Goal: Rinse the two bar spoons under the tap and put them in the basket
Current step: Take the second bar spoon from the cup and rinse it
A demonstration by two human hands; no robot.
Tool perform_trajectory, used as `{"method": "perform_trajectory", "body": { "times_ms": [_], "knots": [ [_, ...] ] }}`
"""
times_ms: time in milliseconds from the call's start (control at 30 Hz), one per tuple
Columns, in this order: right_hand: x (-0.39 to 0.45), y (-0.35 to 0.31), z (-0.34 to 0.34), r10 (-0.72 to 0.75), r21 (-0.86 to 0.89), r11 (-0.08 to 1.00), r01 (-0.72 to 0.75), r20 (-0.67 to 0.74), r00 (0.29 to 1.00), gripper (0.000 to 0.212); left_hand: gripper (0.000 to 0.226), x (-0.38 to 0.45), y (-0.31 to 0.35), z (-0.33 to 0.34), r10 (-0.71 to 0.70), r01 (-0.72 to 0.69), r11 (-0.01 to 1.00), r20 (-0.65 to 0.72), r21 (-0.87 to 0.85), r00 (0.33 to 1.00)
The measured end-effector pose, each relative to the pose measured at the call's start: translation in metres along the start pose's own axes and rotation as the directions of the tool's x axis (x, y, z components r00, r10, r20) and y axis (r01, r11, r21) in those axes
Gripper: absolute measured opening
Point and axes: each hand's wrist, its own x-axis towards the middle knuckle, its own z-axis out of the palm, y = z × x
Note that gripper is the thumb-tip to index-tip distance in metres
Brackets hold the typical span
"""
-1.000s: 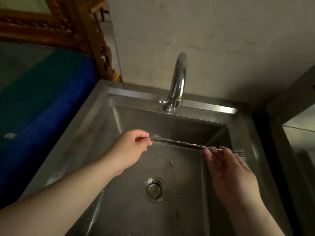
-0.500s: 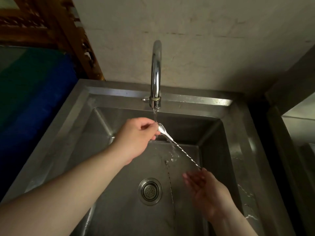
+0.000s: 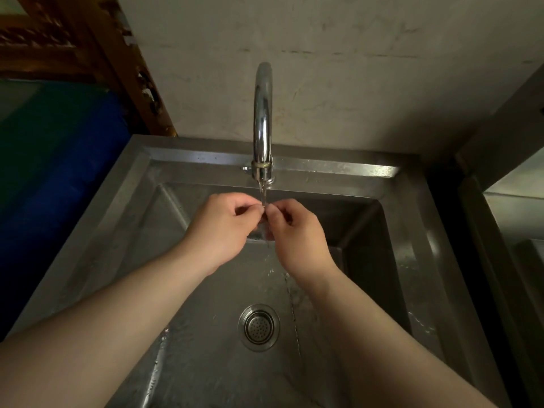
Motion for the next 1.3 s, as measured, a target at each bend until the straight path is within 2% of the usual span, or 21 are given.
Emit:
{"method": "perform_trajectory", "body": {
  "times_ms": [133,267,367,467,533,633,867,967,1067,1100,1233,1300],
  "knots": [
    [-0.004,0.008,-0.002,0.003,-0.051,0.999,-0.002,0.021,1.000,0.030,0.017,-0.003,-0.001,-0.001,-0.007,0.007,0.999,0.000,-0.034,1.000],
    [-0.008,0.013,-0.003,0.053,0.050,0.997,-0.056,0.047,0.997,0.036,0.015,-0.002,0.002,-0.002,0.025,-0.025,0.999,0.013,-0.027,1.000],
    [-0.015,0.024,-0.007,0.065,0.054,0.996,-0.070,0.092,0.994,0.031,0.011,0.004,0.003,-0.006,0.009,-0.009,0.996,-0.004,-0.086,1.000],
    [-0.014,0.026,-0.008,0.051,0.179,0.981,-0.075,0.137,0.989,0.027,0.012,0.003,0.004,-0.003,-0.081,0.124,0.949,0.156,-0.289,0.984],
    [-0.012,0.022,-0.008,0.033,0.322,0.942,-0.098,0.201,0.979,0.028,0.014,0.003,0.007,-0.002,-0.098,0.219,0.853,0.266,-0.473,0.959],
    [-0.014,0.020,-0.006,0.003,0.433,0.893,-0.119,0.258,0.966,0.028,0.017,0.005,0.012,-0.003,-0.058,0.232,0.777,0.301,-0.585,0.952],
    [-0.017,0.025,-0.007,0.007,0.476,0.872,-0.116,0.225,0.974,0.030,0.020,-0.002,0.016,0.009,-0.031,0.182,0.837,0.288,-0.515,0.957],
    [-0.016,0.026,-0.008,0.006,0.462,0.881,-0.105,0.211,0.977,0.023,0.023,-0.001,0.019,0.011,-0.004,0.088,0.888,0.184,-0.451,0.983],
    [-0.022,0.034,-0.008,0.045,0.390,0.914,-0.114,0.181,0.982,0.010,0.020,0.004,0.022,0.010,-0.036,0.064,0.861,0.065,-0.505,0.997],
    [-0.024,0.037,-0.006,0.066,0.385,0.914,-0.129,0.171,0.983,0.011,0.020,0.004,0.022,0.010,-0.042,0.071,0.858,0.068,-0.509,0.997],
    [-0.019,0.031,0.000,0.084,0.432,0.885,-0.172,0.215,0.973,0.021,0.025,-0.001,0.016,0.010,-0.042,0.160,0.841,0.232,-0.517,0.972],
    [-0.017,0.029,0.001,0.077,0.429,0.886,-0.176,0.238,0.968,0.021,0.024,0.002,0.015,0.005,-0.043,0.129,0.862,0.183,-0.490,0.982]
  ]
}}
